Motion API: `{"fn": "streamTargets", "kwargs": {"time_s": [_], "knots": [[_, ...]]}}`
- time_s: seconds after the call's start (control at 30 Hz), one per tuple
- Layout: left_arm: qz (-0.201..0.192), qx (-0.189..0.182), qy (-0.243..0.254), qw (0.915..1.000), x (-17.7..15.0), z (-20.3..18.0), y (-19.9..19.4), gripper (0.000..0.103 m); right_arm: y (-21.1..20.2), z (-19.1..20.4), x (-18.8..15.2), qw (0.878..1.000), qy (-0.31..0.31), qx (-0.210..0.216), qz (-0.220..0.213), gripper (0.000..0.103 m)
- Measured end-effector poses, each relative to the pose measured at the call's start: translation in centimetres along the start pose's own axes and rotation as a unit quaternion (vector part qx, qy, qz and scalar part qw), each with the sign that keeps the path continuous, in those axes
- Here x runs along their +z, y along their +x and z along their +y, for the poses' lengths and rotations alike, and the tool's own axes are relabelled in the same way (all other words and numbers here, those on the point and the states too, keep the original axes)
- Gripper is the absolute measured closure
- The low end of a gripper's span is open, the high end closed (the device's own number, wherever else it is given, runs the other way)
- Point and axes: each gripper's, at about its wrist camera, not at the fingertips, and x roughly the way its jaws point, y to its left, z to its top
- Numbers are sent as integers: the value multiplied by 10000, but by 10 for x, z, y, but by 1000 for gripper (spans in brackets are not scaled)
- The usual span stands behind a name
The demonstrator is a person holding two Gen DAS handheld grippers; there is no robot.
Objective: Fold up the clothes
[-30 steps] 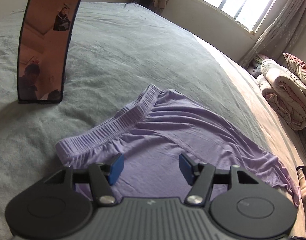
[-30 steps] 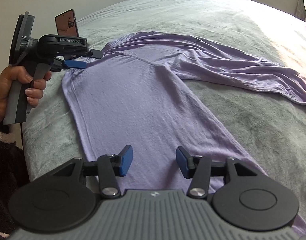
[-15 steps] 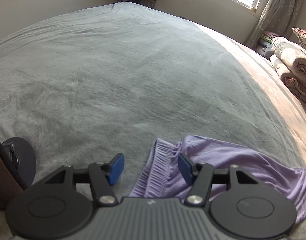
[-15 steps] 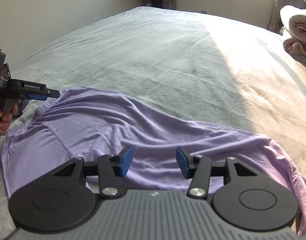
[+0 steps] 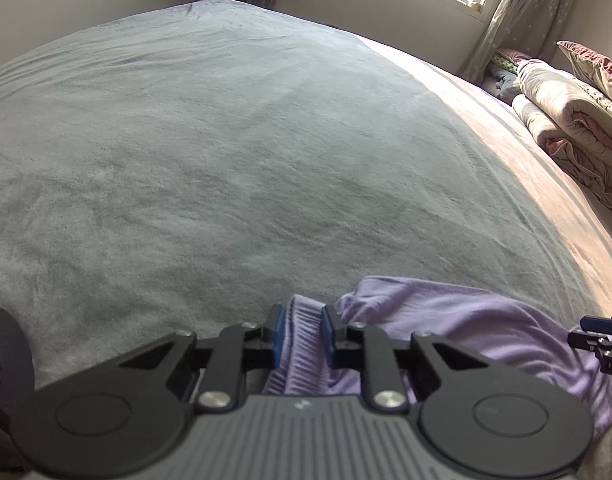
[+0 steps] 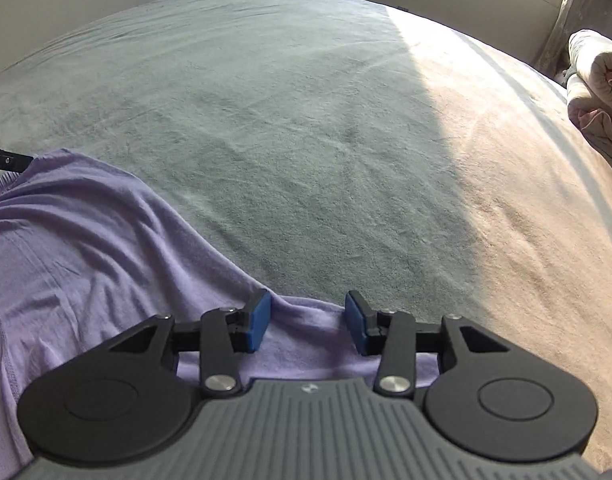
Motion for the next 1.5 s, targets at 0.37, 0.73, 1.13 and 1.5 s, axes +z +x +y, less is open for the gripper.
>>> {"fn": "streamTargets", "kwargs": {"time_s": [0.37, 0.73, 1.13, 1.5], "knots": [[-1017, 489, -212, 9934, -6, 0, -18, 100, -2, 17, 26, 9968, -331, -690, -221, 101], [-1424, 791, -254, 9863, -19, 3, -5, 99, 19, 17, 37, 9916, -317, -1100, -607, 101], [-1435, 847, -153, 9859, -13, -15, -33, 63, 8, -25, 23, 9977, 419, -328, -422, 61], [-609, -286, 610, 9959, -13, -104, -40, 57, -65, -123, -36, 9910, 1173, -616, -184, 61]]}}
